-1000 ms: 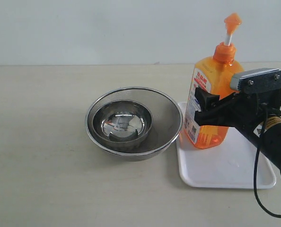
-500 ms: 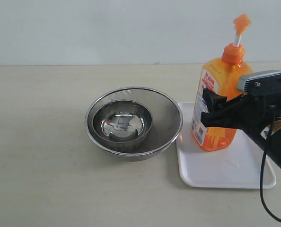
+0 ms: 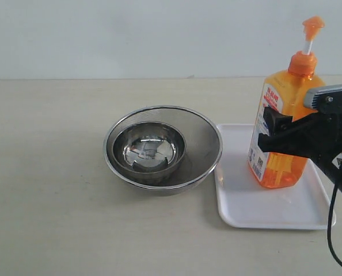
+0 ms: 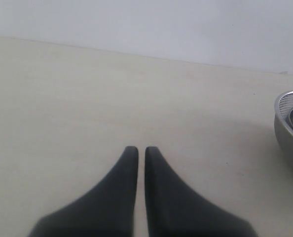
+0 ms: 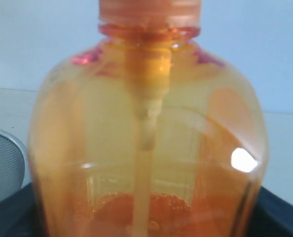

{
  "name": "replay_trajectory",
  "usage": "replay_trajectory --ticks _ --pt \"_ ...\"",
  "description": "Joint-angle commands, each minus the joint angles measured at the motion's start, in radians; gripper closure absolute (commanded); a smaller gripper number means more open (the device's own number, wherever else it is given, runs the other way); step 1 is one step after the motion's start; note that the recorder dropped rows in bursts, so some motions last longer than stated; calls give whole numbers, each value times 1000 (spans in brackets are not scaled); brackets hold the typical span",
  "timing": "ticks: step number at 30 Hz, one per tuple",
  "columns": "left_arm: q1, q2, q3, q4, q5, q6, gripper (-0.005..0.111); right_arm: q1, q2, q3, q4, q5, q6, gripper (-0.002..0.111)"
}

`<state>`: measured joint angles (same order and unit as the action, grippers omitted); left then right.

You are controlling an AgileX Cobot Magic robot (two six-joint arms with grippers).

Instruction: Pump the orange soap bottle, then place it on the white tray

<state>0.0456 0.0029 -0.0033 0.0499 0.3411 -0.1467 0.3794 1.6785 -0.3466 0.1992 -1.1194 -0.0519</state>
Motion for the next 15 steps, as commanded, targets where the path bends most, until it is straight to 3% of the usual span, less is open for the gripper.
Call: replay_trajectory --ticks 1,15 --pt "3 -3 3 1 1 -4 102 2 -20 -3 19 -97 -22 108" --pt "3 -3 3 1 1 -4 102 35 89 -5 39 -102 10 108"
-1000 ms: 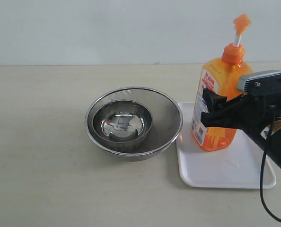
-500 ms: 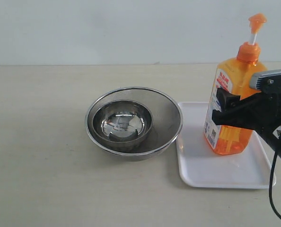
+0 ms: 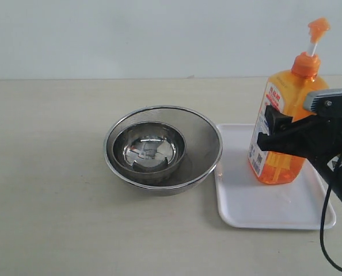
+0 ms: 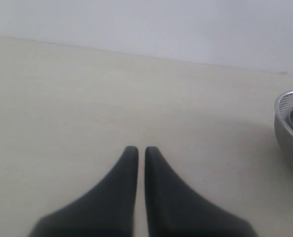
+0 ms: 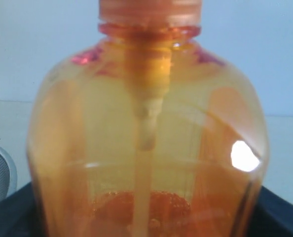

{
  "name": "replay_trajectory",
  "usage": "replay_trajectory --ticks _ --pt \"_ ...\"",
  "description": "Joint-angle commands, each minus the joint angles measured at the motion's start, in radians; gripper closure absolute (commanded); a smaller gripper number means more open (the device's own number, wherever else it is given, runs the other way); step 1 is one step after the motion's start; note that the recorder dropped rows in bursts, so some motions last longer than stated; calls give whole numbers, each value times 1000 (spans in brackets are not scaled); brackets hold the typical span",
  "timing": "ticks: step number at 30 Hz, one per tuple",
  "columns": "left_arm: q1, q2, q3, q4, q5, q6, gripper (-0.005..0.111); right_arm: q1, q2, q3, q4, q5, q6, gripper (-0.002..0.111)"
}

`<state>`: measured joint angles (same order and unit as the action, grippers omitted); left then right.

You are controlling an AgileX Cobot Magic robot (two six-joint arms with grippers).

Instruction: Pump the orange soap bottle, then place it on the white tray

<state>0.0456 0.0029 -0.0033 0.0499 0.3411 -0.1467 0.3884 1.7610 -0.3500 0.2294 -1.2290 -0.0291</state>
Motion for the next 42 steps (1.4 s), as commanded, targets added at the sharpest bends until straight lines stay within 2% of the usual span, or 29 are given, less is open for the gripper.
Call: replay_trajectory --ticks 1,10,13,15,16,18,19,21,22,36,42 --pt "3 -3 3 1 1 -4 102 35 6 -2 9 8 -26 108" --pt "3 -3 3 1 1 -4 102 66 6 -2 20 8 -59 108" --pt "3 -3 3 1 1 -4 102 66 6 -2 22 8 -64 100" --pt "3 -3 3 1 1 -4 102 66 6 -2 22 8 -66 82" --pt "3 -3 3 1 1 -4 102 66 6 -2 14 8 -63 67" --pt "3 -3 3 1 1 -4 102 66 6 -2 14 8 -41 48" --pt "3 -3 3 1 1 -4 102 66 6 -2 20 8 -23 30" --pt "3 -3 3 1 1 -4 102 66 6 -2 20 8 -21 16" --pt "3 -3 3 1 1 -4 102 66 6 -2 20 8 -19 5" --pt "3 -3 3 1 1 -4 102 66 -5 -2 27 8 16 3" --pt "3 -3 3 1 1 -4 102 66 -117 -2 27 8 6 3"
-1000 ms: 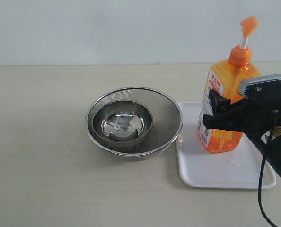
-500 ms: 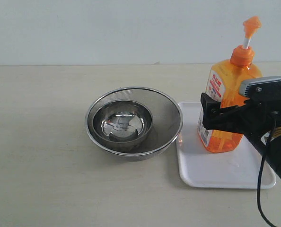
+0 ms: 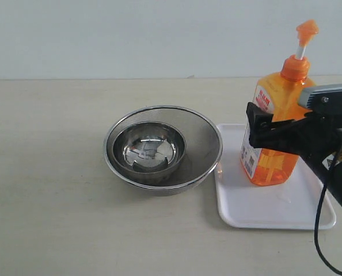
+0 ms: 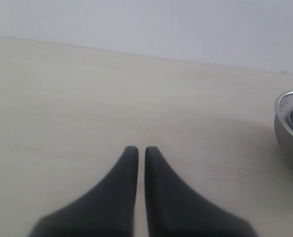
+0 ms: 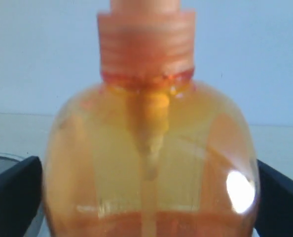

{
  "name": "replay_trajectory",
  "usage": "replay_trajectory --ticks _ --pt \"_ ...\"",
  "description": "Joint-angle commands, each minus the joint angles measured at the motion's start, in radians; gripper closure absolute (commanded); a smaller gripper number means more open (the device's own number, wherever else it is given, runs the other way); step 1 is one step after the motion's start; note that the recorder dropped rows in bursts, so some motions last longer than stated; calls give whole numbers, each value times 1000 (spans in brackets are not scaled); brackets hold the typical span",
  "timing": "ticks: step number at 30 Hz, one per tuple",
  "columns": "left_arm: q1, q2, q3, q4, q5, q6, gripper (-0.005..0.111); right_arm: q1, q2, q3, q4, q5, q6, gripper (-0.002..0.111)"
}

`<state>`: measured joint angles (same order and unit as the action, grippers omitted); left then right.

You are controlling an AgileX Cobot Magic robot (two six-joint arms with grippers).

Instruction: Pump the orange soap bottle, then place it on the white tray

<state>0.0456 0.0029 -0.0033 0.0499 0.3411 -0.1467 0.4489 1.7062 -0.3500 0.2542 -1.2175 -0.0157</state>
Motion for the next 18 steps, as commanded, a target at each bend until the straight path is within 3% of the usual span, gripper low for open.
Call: replay_trajectory --ticks 1,18 --pt "3 -3 3 1 1 -4 102 5 -90 -2 2 24 -12 3" --pt "3 -3 3 1 1 -4 102 5 -431 -2 2 307 -73 3"
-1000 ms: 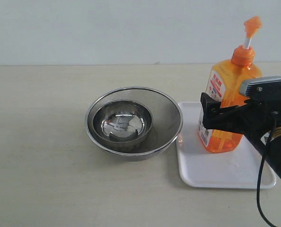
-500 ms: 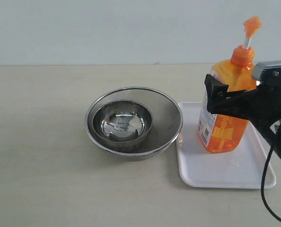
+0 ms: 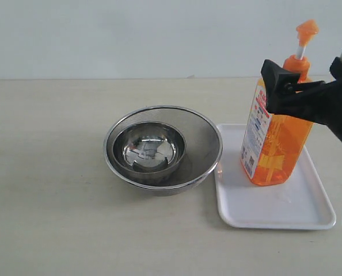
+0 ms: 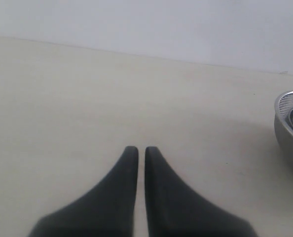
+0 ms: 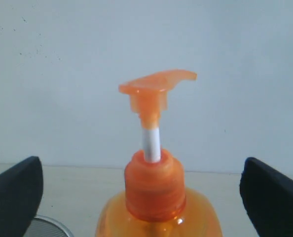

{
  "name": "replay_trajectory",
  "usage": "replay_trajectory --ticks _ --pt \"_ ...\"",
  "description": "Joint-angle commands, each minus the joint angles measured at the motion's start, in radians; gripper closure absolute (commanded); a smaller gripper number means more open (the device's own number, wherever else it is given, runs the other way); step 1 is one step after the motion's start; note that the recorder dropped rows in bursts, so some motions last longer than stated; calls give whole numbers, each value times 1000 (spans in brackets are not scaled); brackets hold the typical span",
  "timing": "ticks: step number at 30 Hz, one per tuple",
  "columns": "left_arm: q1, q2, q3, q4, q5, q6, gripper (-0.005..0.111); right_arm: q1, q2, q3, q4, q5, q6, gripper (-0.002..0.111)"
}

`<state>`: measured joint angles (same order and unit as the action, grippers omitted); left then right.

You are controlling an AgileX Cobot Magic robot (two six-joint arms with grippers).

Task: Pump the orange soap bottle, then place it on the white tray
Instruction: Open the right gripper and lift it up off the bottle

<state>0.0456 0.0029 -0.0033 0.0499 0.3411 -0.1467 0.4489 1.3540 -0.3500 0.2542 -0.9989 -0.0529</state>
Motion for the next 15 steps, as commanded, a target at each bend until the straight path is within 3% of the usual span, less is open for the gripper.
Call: replay_trajectory --ticks 1,15 --pt "3 -3 3 1 1 -4 102 5 -97 -2 2 114 -35 3" --pt "3 -3 3 1 1 -4 102 3 -403 -2 26 543 -24 5"
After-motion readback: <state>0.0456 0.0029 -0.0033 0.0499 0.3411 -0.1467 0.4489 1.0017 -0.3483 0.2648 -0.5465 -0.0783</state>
